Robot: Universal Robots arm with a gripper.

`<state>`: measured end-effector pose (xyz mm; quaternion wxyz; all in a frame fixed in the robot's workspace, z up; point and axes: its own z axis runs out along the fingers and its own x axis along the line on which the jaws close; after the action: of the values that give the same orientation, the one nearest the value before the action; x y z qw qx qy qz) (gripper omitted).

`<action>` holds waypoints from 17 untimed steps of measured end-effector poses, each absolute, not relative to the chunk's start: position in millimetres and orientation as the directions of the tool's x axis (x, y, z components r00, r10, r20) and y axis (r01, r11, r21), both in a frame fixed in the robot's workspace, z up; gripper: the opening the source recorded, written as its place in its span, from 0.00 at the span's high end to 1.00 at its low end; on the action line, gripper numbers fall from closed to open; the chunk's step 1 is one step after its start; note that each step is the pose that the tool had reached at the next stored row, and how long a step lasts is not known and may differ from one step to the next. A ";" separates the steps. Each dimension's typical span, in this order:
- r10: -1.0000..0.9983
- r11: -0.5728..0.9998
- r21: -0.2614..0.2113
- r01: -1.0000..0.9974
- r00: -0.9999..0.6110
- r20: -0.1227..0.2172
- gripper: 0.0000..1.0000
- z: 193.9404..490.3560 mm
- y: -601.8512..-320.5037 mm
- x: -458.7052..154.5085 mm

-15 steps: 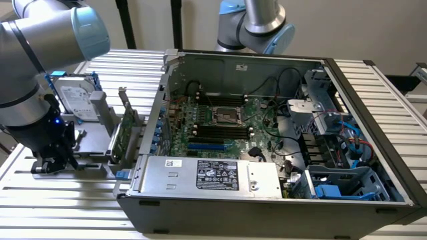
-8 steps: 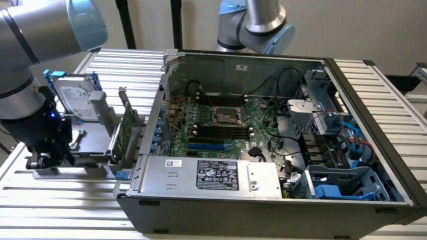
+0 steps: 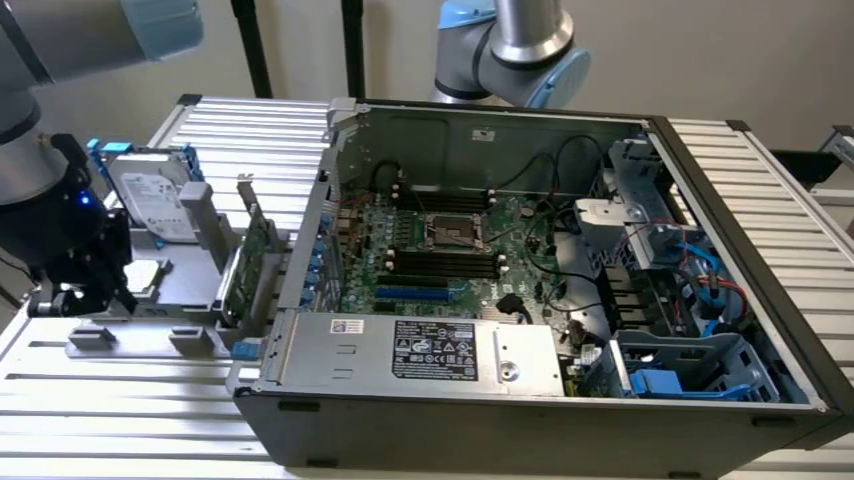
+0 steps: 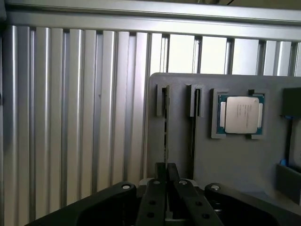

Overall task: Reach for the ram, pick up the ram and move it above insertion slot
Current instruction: 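Pick up the ram and move it above insertion slot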

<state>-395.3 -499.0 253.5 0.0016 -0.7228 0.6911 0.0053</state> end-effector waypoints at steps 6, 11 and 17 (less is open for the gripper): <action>-0.999 -0.045 0.005 -0.999 0.045 -0.010 0.87 280.5 -499.2 -387.2; -0.999 -0.045 0.005 -0.999 0.045 -0.010 0.87 303.3 -499.2 -372.1; -0.999 -0.045 0.006 -0.999 0.045 -0.013 0.87 330.8 -499.2 -345.7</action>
<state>-345.7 -499.2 330.8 0.0024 -0.7229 0.6909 0.0070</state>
